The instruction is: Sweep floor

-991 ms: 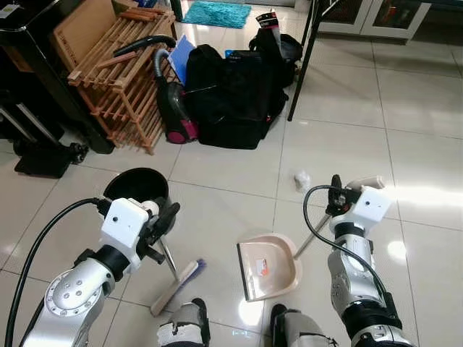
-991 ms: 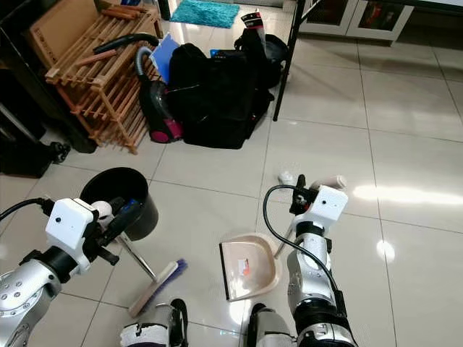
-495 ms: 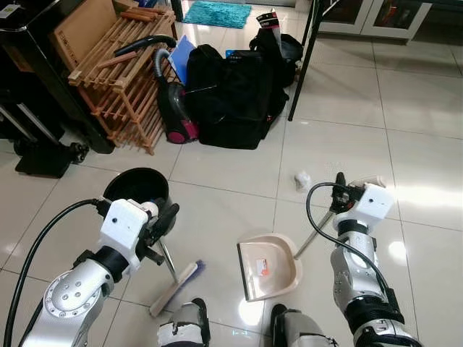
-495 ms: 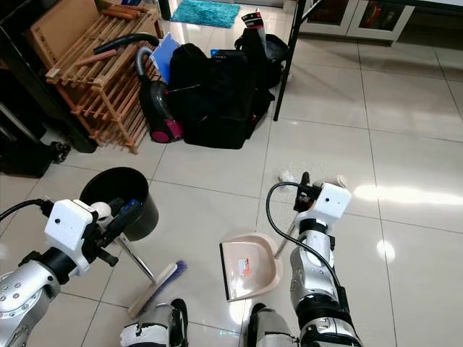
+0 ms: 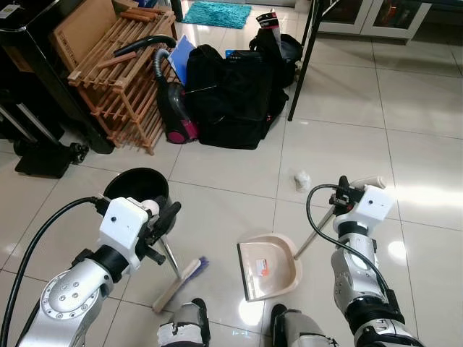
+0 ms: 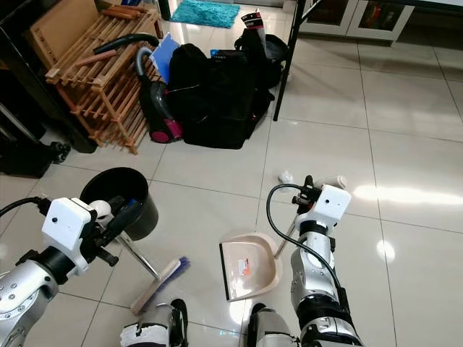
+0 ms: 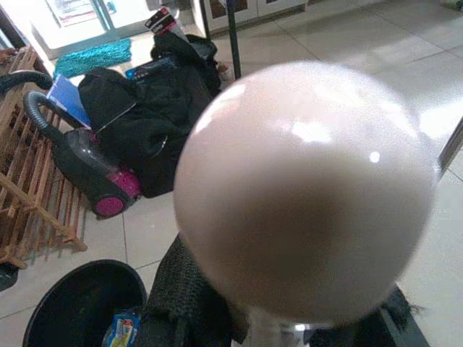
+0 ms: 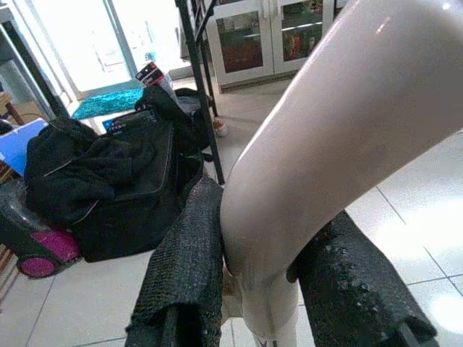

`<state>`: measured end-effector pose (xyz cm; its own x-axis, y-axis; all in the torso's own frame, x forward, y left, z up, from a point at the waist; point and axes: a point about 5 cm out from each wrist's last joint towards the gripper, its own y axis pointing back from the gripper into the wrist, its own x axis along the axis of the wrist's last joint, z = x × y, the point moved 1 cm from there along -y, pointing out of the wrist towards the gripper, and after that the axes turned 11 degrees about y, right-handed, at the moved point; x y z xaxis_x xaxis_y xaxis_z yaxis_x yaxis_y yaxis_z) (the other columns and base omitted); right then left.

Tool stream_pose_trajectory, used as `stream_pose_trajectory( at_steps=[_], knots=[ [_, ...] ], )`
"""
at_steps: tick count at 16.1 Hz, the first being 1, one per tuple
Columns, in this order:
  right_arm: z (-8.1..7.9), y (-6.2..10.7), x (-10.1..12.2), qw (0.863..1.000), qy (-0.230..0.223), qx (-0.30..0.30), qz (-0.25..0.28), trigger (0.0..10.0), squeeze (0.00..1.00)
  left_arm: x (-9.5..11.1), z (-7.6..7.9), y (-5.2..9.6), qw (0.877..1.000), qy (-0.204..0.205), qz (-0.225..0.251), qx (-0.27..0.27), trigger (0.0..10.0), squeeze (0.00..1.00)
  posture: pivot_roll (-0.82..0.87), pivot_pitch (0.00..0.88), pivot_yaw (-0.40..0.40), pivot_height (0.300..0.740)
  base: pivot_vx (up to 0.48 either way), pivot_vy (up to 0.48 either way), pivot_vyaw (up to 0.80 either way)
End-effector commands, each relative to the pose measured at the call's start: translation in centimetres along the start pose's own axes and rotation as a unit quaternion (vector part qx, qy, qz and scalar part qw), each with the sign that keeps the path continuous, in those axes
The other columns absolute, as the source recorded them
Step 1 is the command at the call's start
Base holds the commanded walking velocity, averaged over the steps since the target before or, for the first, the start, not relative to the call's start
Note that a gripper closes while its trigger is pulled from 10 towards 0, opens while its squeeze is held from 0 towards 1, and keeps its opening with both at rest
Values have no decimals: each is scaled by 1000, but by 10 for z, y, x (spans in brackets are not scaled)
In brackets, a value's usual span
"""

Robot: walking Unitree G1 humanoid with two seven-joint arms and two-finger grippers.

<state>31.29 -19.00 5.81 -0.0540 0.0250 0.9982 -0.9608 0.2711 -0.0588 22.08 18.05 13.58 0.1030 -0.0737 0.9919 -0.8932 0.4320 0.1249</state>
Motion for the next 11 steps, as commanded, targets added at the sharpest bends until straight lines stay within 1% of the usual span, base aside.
stream_pose_trajectory(
  at_steps=[1, 2, 3, 4, 5, 6, 11],
  knots=[
    [1, 2, -4, 1000, -3, -4, -11, 7961, 0, 6, -2, 5, 1000, -12, 4, 4, 10000, 0, 93, 214, 63, 740, 0, 0, 0],
    [1, 1, -4, 1000, -4, -5, -11, 7490, 0, 6, -1, 4, 1000, -11, 4, 4, 10000, 0, 93, 214, 63, 740, 0, 0, 0],
    [1, 1, -4, 1000, -4, -5, -11, 7490, 0, 7, -1, 4, 1000, -11, 4, 5, 10000, 0, 93, 214, 63, 740, 0, 0, 0],
    [1, 1, -4, 1000, -4, -5, -10, 4078, 0, 7, -1, 4, 1000, -11, 4, 4, 10000, 0, 92, 212, 64, 740, 0, 0, 0],
    [1, 1, -4, 1000, -5, -4, -9, 2902, 0, 6, -1, 4, 1000, -10, 3, 4, 10000, 0, 92, 213, 64, 740, 0, 0, 0],
    [1, 1, -4, 1000, -5, -4, -8, 0, 0, 5, -1, 3, 1000, -9, 2, 4, 10000, 0, 91, 210, 63, 740, 0, 0, 0],
    [3, -2, -2, 1000, -7, -1, -6, 0, 0, 1, -2, -2, 1000, -6, 1, 5, 10000, 0, 84, 197, 56, 740, 0, 0, 0]
  ],
)
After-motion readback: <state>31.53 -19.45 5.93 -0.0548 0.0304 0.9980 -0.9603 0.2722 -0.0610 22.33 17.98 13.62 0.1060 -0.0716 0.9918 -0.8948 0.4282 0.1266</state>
